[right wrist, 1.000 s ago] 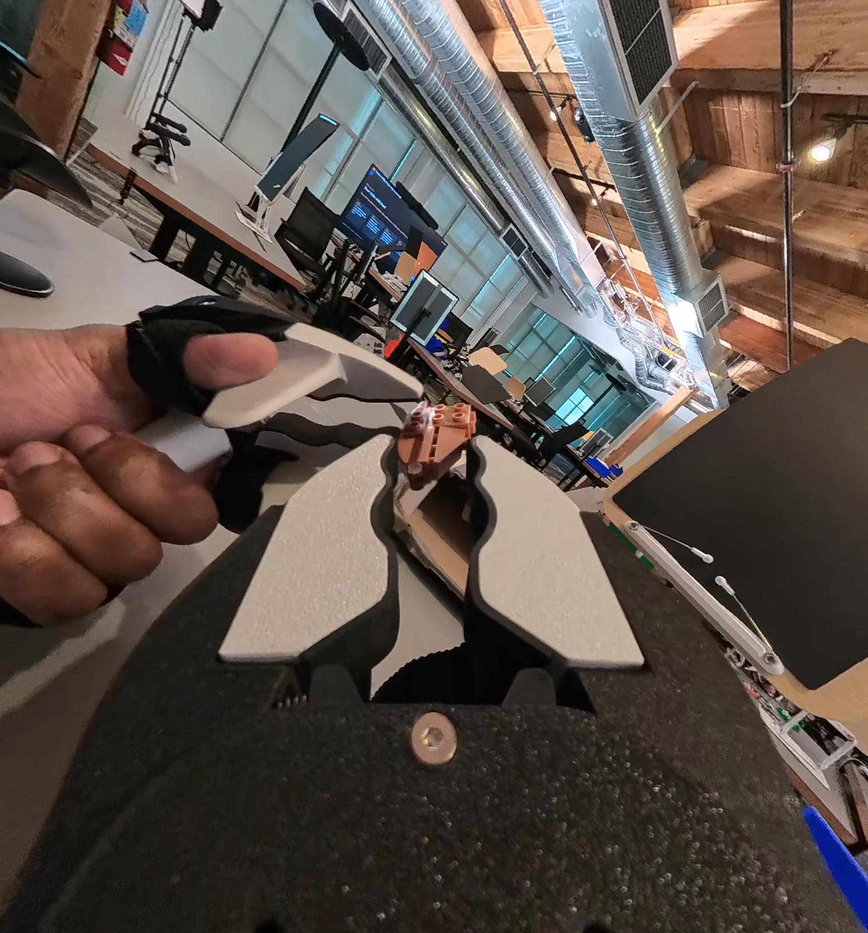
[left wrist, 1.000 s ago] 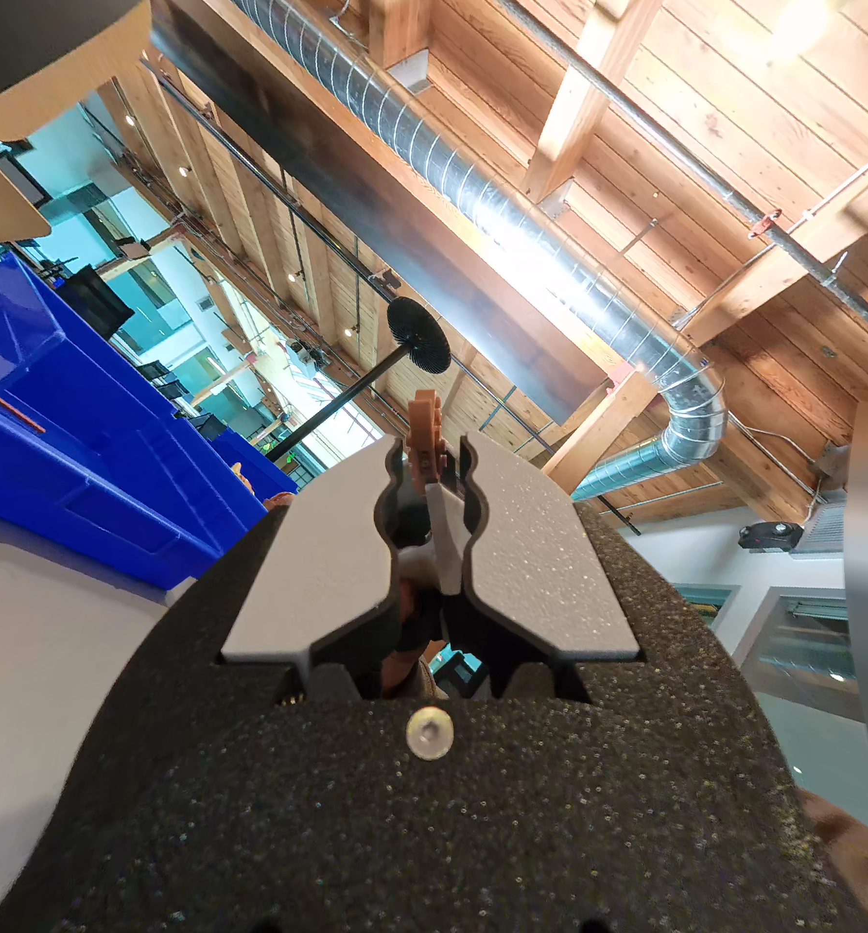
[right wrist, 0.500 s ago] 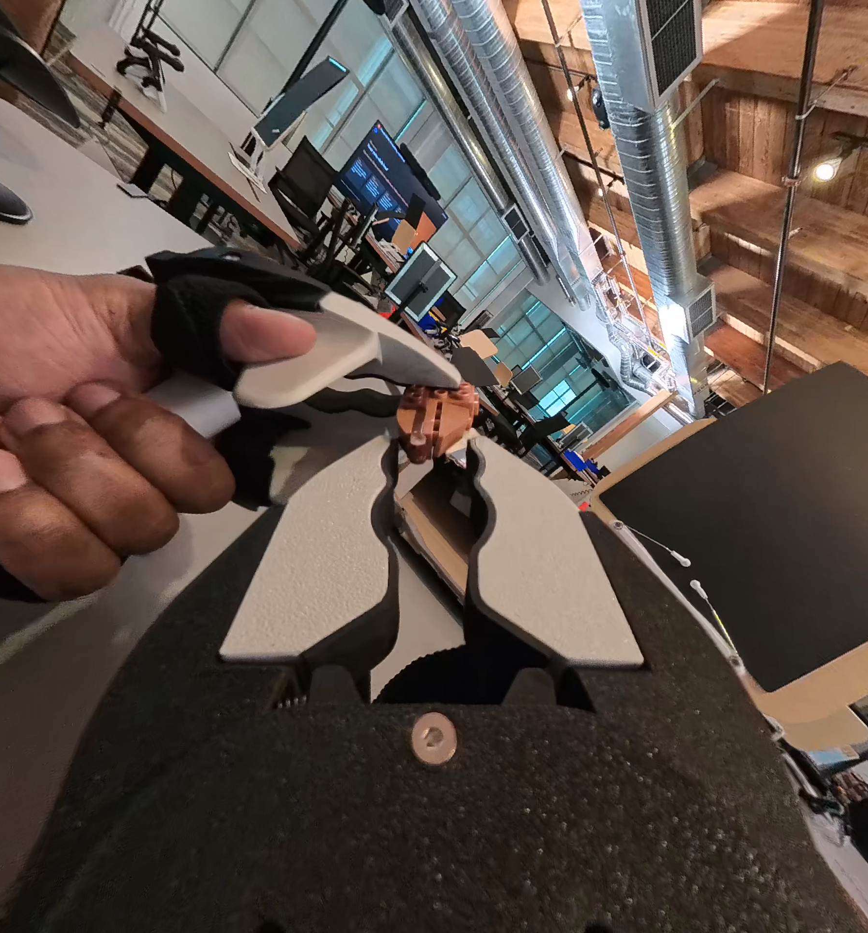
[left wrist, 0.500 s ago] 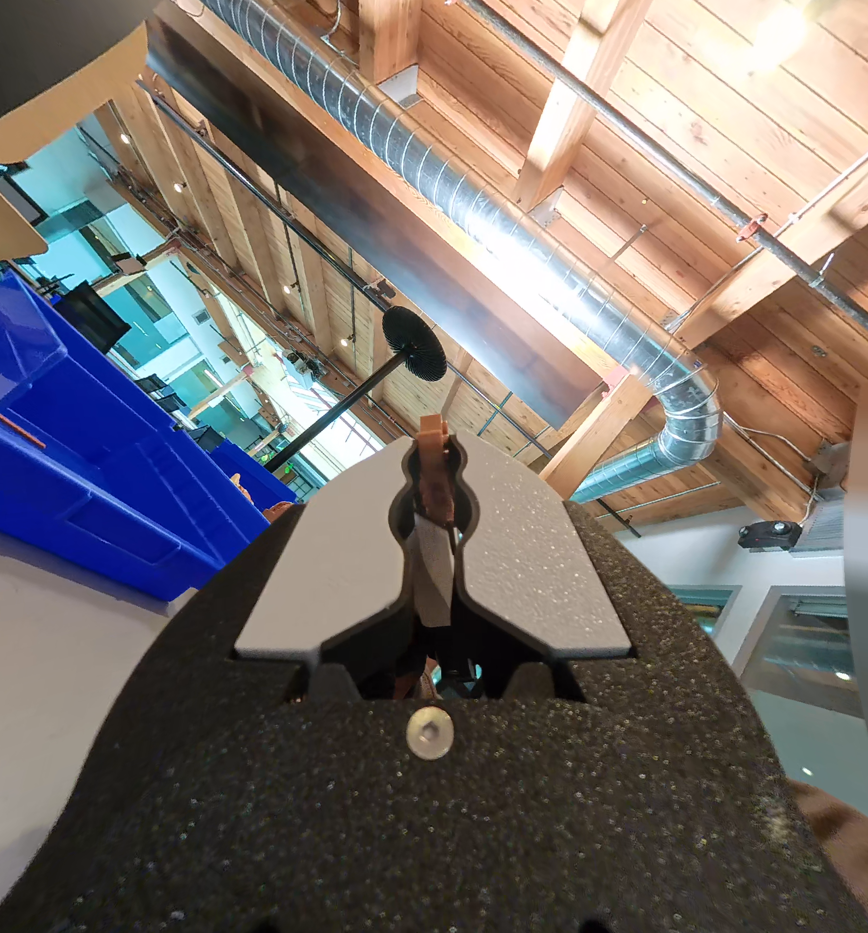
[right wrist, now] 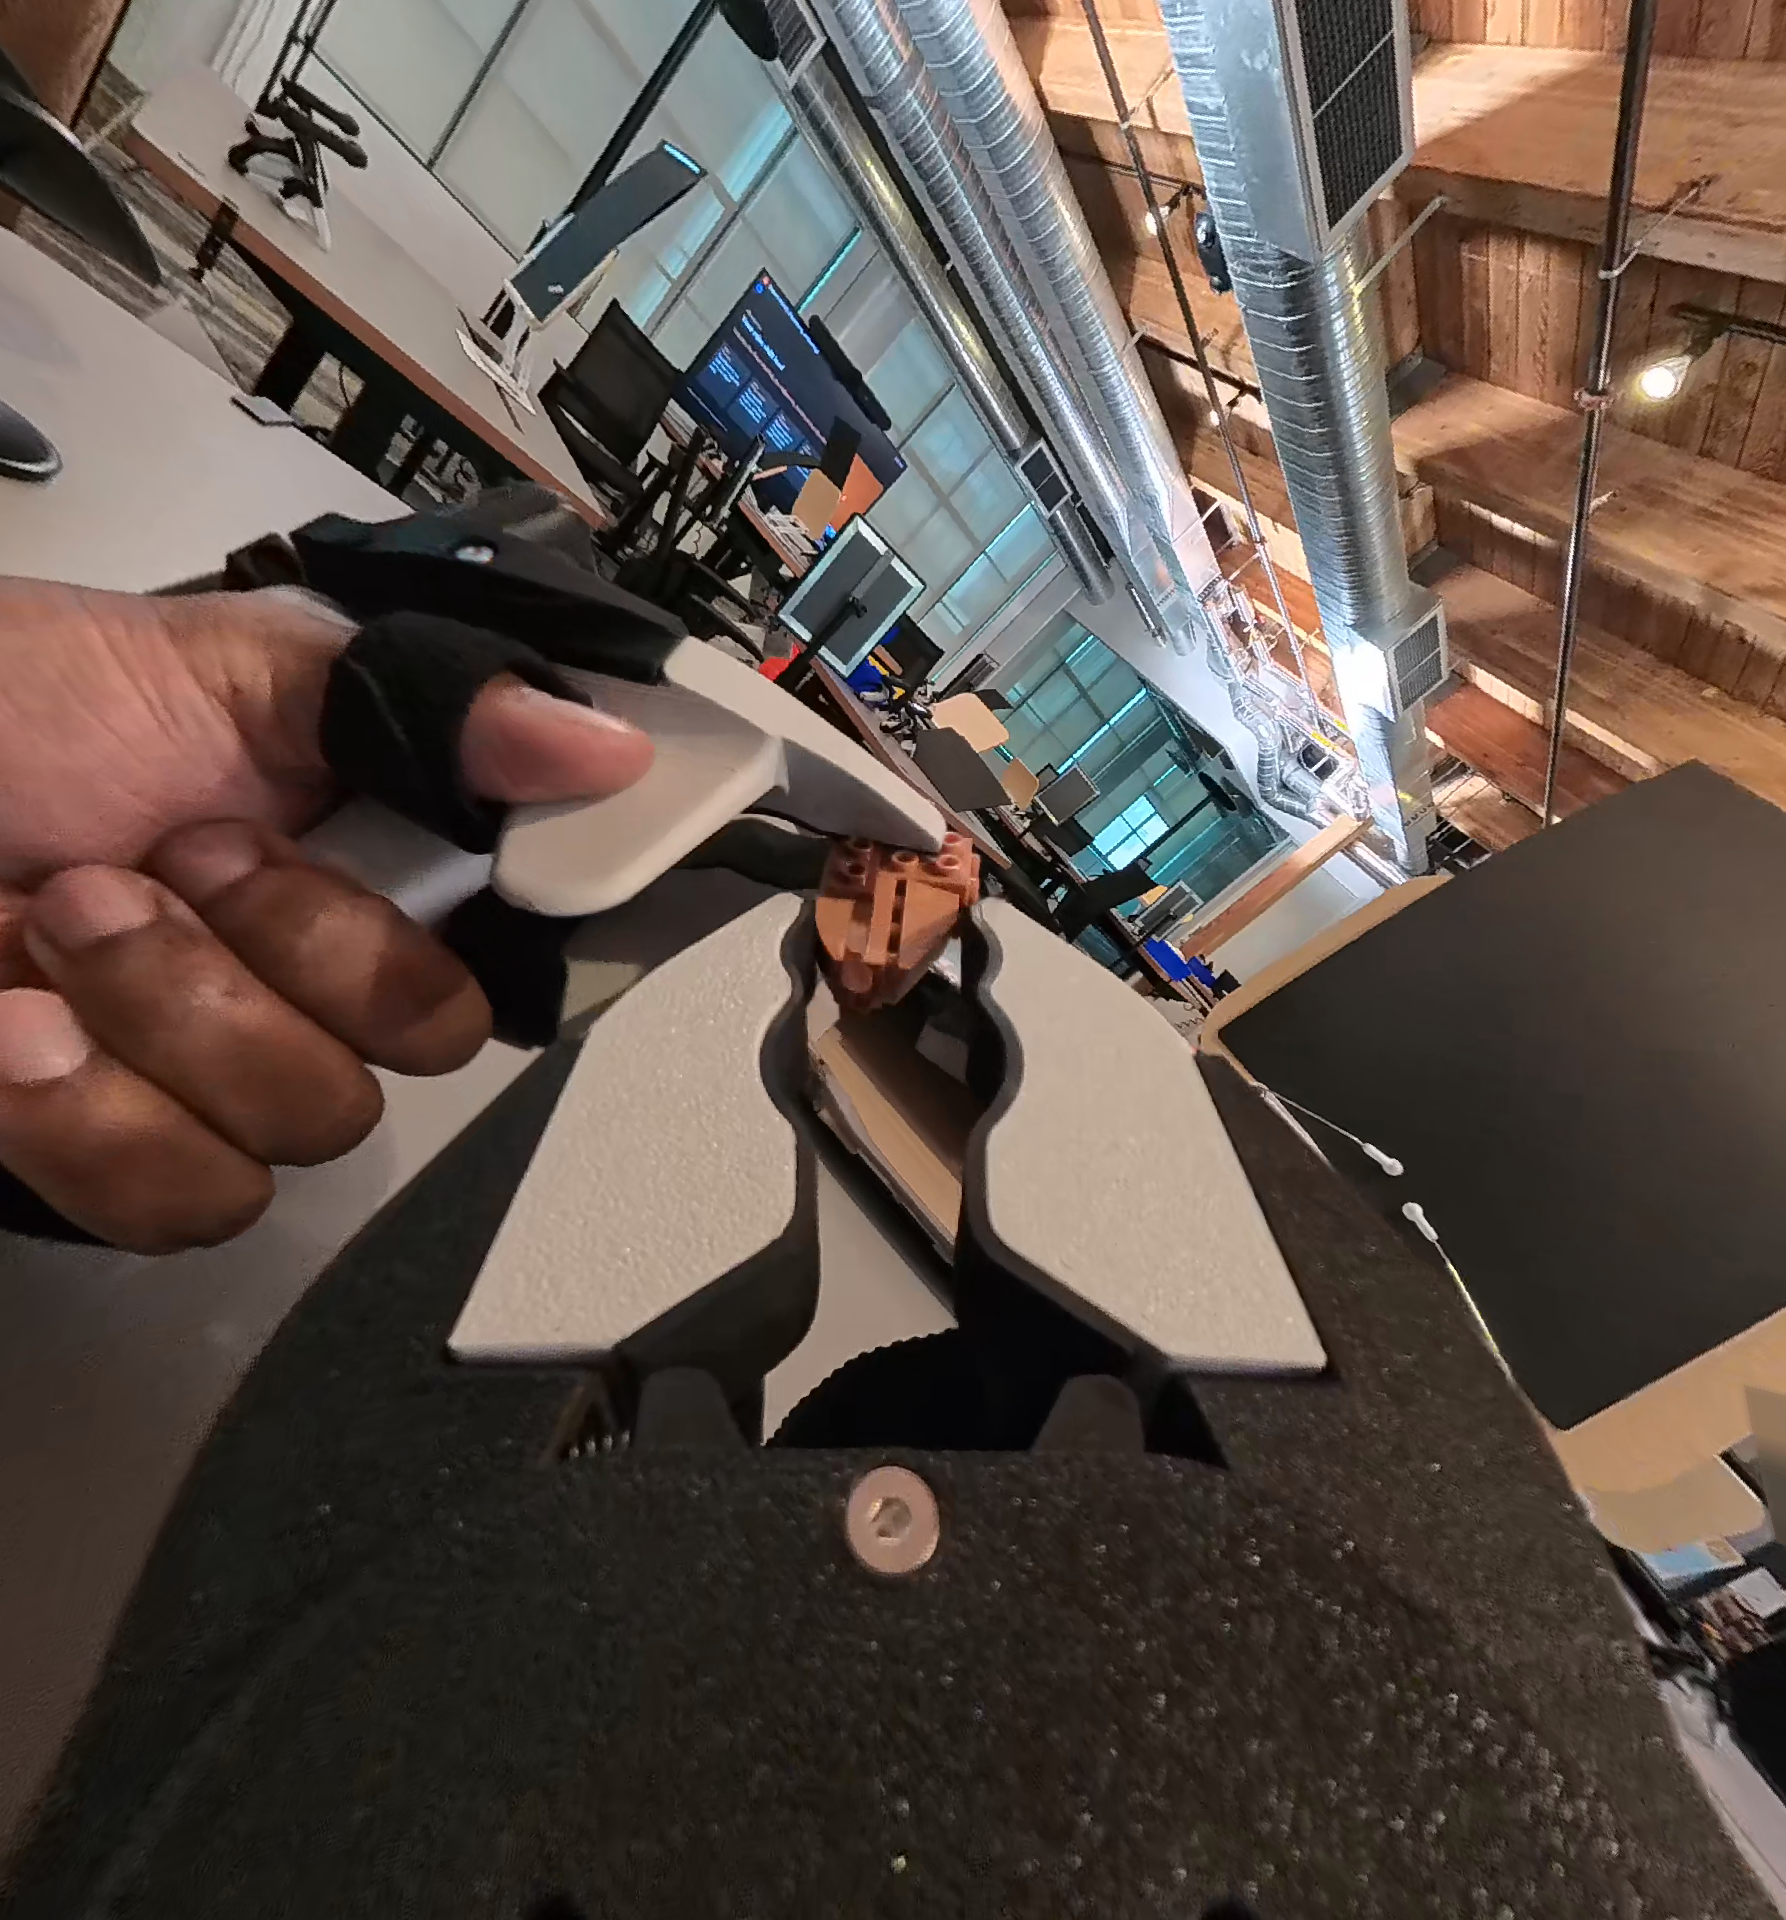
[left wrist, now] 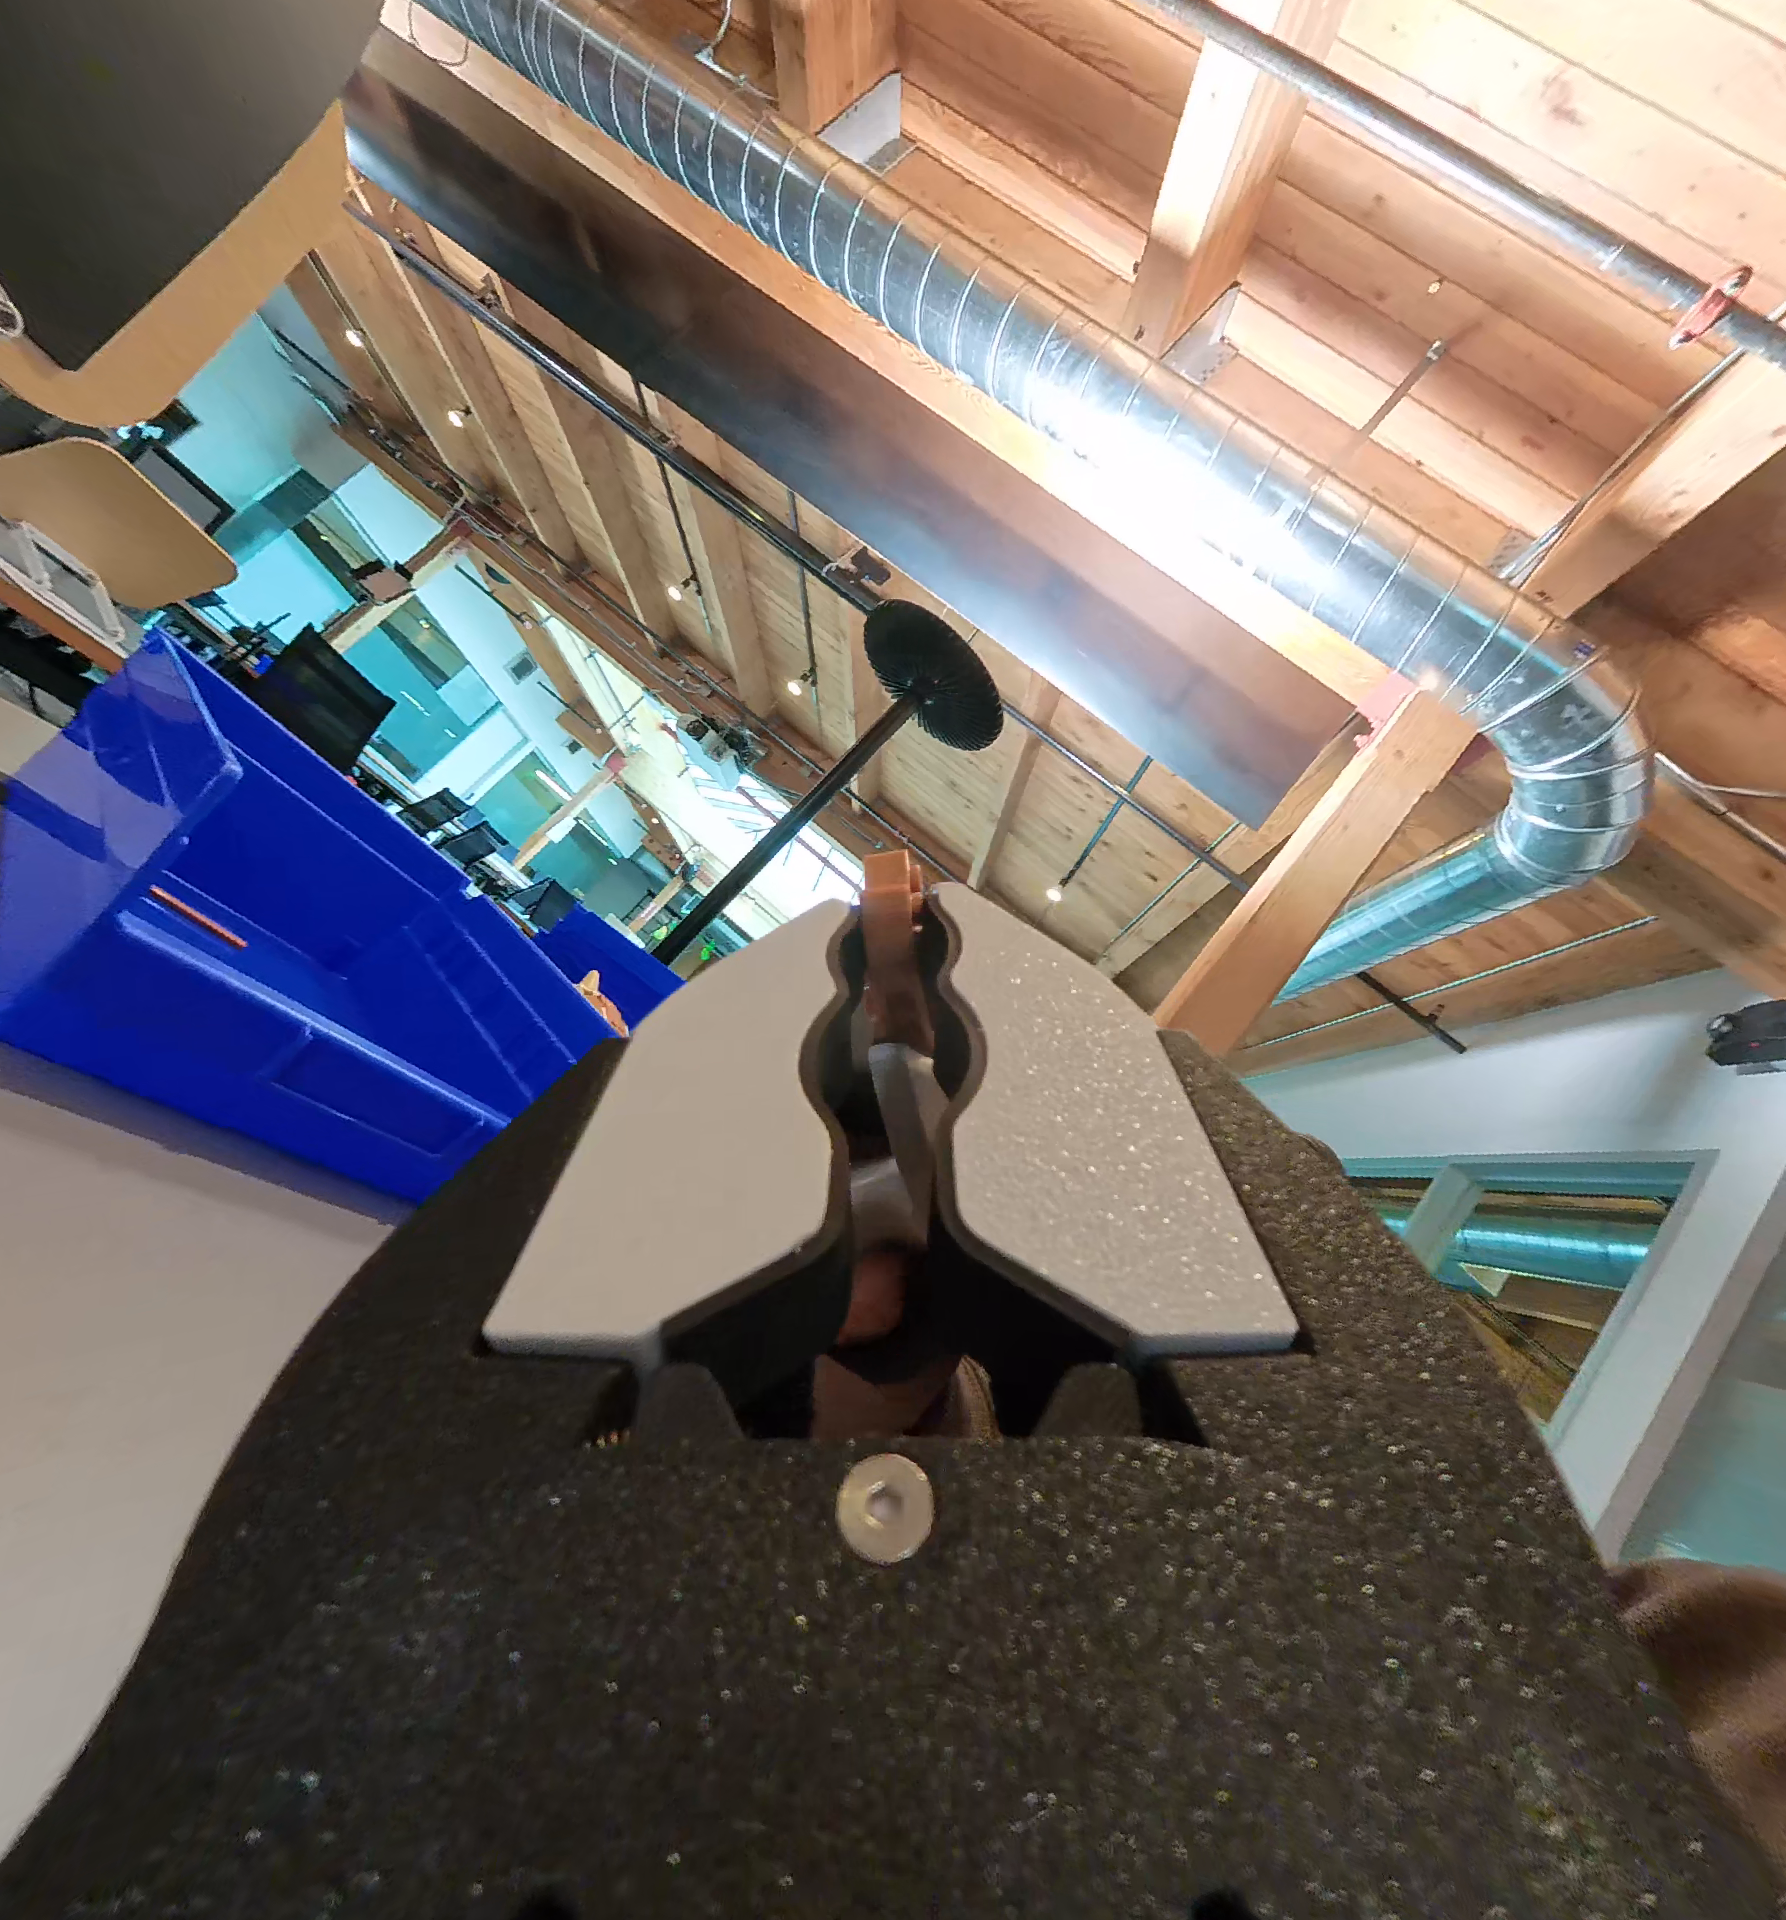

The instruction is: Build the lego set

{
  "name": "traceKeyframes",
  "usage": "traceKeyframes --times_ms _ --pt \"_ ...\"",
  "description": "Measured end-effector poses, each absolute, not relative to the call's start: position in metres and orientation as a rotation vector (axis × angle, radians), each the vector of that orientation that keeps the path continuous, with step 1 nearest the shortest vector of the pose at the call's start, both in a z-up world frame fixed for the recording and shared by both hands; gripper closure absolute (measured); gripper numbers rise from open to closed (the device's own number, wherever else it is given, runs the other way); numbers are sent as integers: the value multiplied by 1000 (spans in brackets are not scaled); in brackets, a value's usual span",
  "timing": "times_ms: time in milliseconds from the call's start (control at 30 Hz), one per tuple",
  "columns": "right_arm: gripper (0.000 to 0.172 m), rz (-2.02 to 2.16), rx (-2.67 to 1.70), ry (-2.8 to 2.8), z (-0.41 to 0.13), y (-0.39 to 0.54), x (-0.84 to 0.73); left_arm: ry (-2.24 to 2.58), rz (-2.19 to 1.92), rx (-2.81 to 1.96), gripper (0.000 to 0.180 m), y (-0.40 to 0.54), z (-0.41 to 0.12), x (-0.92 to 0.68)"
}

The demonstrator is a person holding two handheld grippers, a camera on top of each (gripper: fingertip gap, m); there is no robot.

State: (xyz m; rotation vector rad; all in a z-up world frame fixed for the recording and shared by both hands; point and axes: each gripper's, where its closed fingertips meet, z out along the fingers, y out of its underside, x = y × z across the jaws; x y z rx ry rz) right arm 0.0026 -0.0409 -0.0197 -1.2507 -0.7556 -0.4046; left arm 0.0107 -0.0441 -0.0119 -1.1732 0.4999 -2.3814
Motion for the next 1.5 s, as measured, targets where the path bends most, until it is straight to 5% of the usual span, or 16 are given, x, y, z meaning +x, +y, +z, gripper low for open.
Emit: traceKeyframes --times_ms 1500 --pt "150 -594 -1179 -761 -12 -50 -3 553 -2234 -1058 170 -48 1 1"
